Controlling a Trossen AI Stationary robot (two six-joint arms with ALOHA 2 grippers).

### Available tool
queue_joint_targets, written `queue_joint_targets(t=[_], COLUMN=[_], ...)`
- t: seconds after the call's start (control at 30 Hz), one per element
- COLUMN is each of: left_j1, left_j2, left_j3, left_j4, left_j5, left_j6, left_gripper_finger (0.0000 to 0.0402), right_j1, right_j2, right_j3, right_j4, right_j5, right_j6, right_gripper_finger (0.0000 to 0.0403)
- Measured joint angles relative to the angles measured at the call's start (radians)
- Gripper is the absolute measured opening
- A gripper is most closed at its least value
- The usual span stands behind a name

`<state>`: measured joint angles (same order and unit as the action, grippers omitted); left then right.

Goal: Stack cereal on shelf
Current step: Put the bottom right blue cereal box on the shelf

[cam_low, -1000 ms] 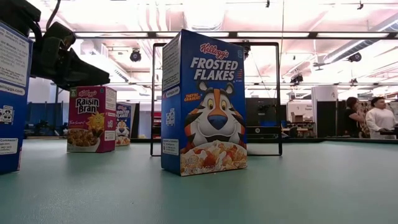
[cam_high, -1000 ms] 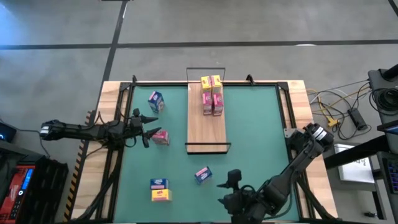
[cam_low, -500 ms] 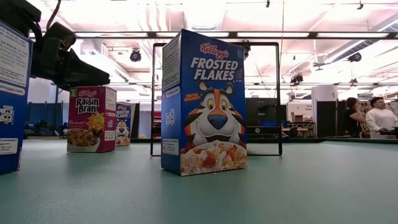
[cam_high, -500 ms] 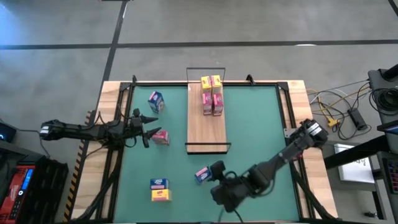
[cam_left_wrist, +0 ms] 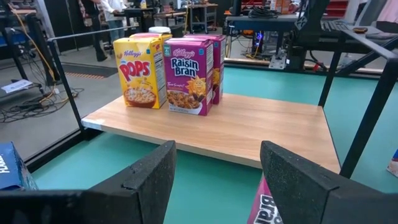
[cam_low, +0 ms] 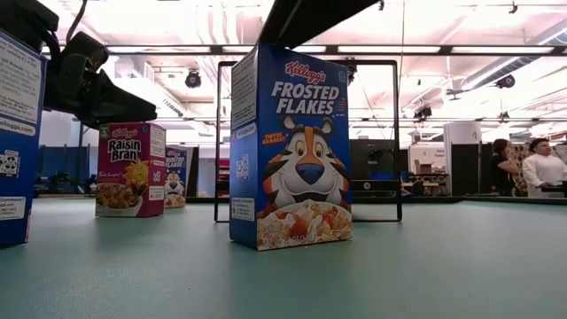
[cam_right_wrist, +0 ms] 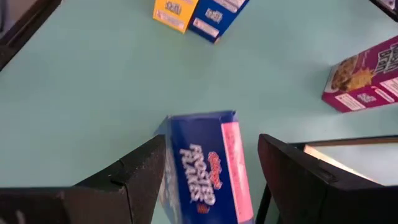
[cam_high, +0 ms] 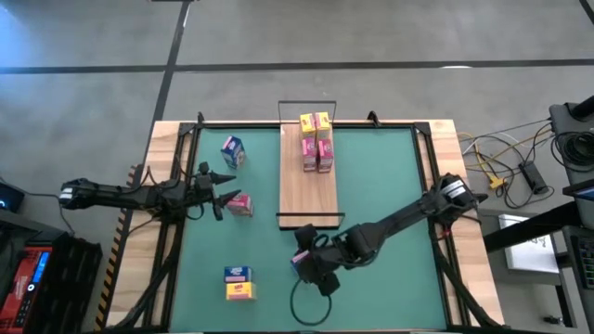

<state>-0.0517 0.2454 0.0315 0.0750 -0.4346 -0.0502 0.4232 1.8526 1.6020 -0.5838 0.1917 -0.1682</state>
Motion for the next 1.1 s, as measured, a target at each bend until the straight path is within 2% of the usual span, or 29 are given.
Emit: queue_joint_targets(t=[0.2, 0.7, 0.83, 1.1], left_j1=[0.000, 0.000, 0.000, 0.000], left_j2=[0.002, 0.003, 0.003, 0.004], left_j3=[0.000, 0.000, 0.000, 0.000], left_j4=[-0.001, -0.002, -0.002, -0.002], left_j5=[0.000, 0.000, 0.000, 0.000], left_j6=[0.000, 0.000, 0.000, 0.000], left_gripper_finger=[0.0218, 0.0218, 0.0218, 0.0218], right_j1=[-0.046, -0.062, -0.062, -0.061], right_j2=[0.020, 0.063, 0.062, 0.063], right_j3=[0.000, 0.000, 0.000, 0.000], right_j4=[-0.001, -0.042, -0.048, -0.064], right_j5=[-0.073, -0.144, -0.176, -0.175], right_j6=[0.022, 0.063, 0.058, 0.066], right_gripper_finger=[0.0244, 0.0239, 0.0216, 0.0141])
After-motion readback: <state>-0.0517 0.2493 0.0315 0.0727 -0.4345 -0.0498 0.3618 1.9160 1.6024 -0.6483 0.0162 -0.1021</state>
